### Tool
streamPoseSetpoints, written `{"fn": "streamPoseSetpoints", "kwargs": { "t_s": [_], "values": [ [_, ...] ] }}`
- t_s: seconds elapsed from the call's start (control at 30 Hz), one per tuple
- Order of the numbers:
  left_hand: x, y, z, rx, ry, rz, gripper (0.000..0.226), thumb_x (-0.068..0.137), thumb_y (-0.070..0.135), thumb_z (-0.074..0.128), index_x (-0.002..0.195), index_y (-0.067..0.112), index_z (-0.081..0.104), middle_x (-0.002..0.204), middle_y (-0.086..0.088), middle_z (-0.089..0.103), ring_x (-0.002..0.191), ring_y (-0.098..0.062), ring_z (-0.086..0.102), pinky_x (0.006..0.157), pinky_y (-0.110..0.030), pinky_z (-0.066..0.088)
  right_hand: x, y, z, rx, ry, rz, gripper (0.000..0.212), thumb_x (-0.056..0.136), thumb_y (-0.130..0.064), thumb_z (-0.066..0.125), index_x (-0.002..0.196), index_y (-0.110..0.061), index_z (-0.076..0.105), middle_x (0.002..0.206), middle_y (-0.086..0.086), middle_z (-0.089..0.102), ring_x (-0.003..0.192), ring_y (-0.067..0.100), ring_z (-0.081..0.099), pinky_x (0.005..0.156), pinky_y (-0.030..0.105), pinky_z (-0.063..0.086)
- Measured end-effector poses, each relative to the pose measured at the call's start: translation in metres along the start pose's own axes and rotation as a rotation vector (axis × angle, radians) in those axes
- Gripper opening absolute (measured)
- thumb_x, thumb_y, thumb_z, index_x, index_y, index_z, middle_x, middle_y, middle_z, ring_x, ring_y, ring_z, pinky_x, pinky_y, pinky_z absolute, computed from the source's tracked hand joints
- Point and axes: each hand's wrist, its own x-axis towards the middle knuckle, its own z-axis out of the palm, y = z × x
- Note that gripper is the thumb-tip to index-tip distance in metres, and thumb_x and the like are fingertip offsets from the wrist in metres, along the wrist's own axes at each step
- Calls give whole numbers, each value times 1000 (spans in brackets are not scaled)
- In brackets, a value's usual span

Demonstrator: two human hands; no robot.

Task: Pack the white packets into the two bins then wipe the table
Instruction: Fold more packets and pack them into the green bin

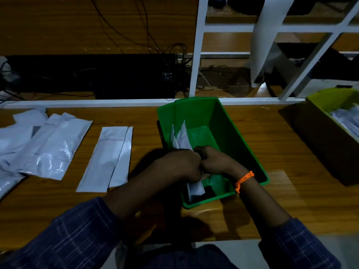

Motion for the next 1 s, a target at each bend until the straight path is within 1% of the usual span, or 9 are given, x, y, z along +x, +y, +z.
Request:
{"fn": "streamPoseSetpoints", "kwargs": {
  "t_s": [0.1, 0.23, 0.33, 0.4, 0.5, 0.63, 0.73, 0.87, 1.0],
  "values": [
    [-4, -23, -6, -25, 89, -19, 24, 90, 34, 59, 97, 14, 69, 95, -5, 69, 79, -19, 62, 65, -27, 46, -3, 0, 2, 57, -109, 57, 24, 100, -12, 43, 118, -6, 58, 97, 14, 68, 59, 22, 70, 49, 25, 55],
    [-3, -52, 7, -141, 443, -217, 23, 88, 30, 67, 111, 25, 66, 120, -4, 63, 101, -25, 63, 84, -33, 51, 1, 0, 9, 34, -179, 118, 29, 102, -15, 34, 122, -12, 55, 118, 20, 62, 61, 28, 72, 49, 25, 55],
    [3, -64, 30, -415, 603, -228, 32, 90, 18, 68, 121, 17, 62, 130, -8, 51, 101, -22, 60, 84, -27, 48, 2, -6, 12, -8, -214, 114, 29, 102, -8, 37, 126, -5, 52, 120, 22, 61, 71, 32, 72, 48, 24, 55],
    [10, -69, 44, -469, 658, -164, 25, 92, 13, 64, 116, 11, 65, 127, -12, 53, 105, -25, 60, 88, -28, 50, 0, -11, 12, 8, -191, 126, 29, 104, -19, 39, 126, -5, 52, 118, 20, 62, 70, 31, 72, 50, 27, 57],
    [24, -78, 53, -513, 722, -105, 22, 92, 10, 63, 113, 5, 66, 124, -14, 58, 101, -26, 64, 83, -20, 48, 0, -16, 5, 5, -2, 155, 51, 98, -56, 41, 110, -8, 57, 100, 15, 68, 62, 31, 72, 55, 36, 60],
    [31, -88, 54, -490, 821, 39, 28, 96, 23, 59, 121, 11, 63, 130, -6, 53, 98, -18, 63, 80, -21, 54, 3, -19, -6, -142, 196, 97, 57, 94, -63, 45, 103, -9, 63, 82, 14, 71, 65, 26, 69, 62, 39, 56],
    [18, -102, 57, -554, 887, 32, 30, 99, 32, 52, 125, 18, 60, 135, 0, 49, 98, -12, 62, 73, -17, 49, 2, -30, -8, -172, 337, 78, 57, 92, -59, 53, 126, -13, 58, 88, 7, 70, 73, 20, 67, 66, 29, 50],
    [-12, -155, 74, -576, 818, 45, 29, 98, 29, 57, 126, 21, 60, 132, -3, 53, 104, -13, 63, 76, -18, 46, -3, -68, 3, -210, 713, -48, 48, 92, -42, 63, 130, -13, 57, 115, 10, 71, 105, 26, 67, 88, 38, 55],
    [-55, -222, 105, -601, 871, -104, 25, 95, 24, 62, 120, 21, 63, 124, 4, 57, 102, -5, 59, 83, -12, 40, -17, -140, 55, 49, 1054, -438, 17, 94, -23, 63, 109, -15, 65, 95, -2, 71, 87, 10, 67, 74, 30, 56]
  ]
}}
